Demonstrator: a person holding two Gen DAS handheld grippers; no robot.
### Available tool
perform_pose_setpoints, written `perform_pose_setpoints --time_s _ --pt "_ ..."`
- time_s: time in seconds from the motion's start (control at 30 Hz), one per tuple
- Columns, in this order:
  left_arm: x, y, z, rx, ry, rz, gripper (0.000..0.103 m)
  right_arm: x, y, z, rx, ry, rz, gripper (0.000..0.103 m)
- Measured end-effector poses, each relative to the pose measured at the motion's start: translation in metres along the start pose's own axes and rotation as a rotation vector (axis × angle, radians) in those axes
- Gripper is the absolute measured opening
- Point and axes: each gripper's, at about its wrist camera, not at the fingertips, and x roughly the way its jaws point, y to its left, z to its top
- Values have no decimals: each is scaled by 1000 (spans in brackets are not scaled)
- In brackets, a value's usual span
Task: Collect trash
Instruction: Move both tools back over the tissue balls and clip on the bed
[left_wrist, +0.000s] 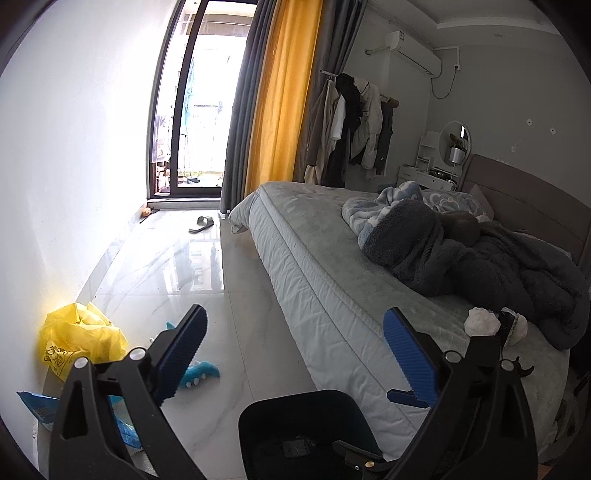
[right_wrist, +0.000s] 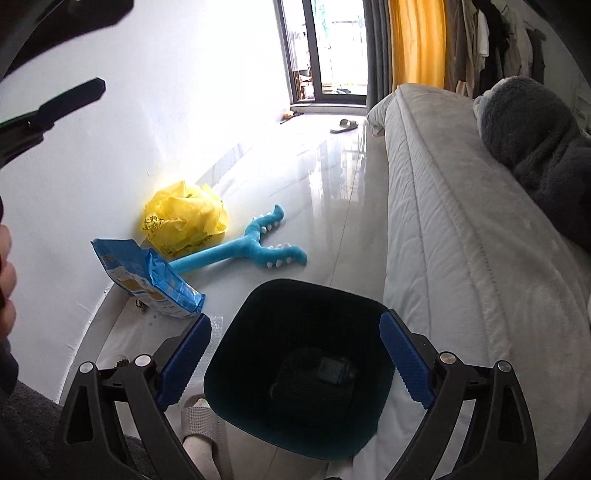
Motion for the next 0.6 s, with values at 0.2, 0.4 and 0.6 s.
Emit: perform_pose_setpoints --time_s 0.2,0.4,0.6 --pt "7 -26 1 19 3 -23 98 -37 -32 -1 45 -56 -33 94" --pt "18 -52 -3 44 19 -45 98 -69 -64 -6 95 -105 -73 95" --pt "30 -73 -5 36 42 -81 98 -92 -89 -11 126 -130 -108 95"
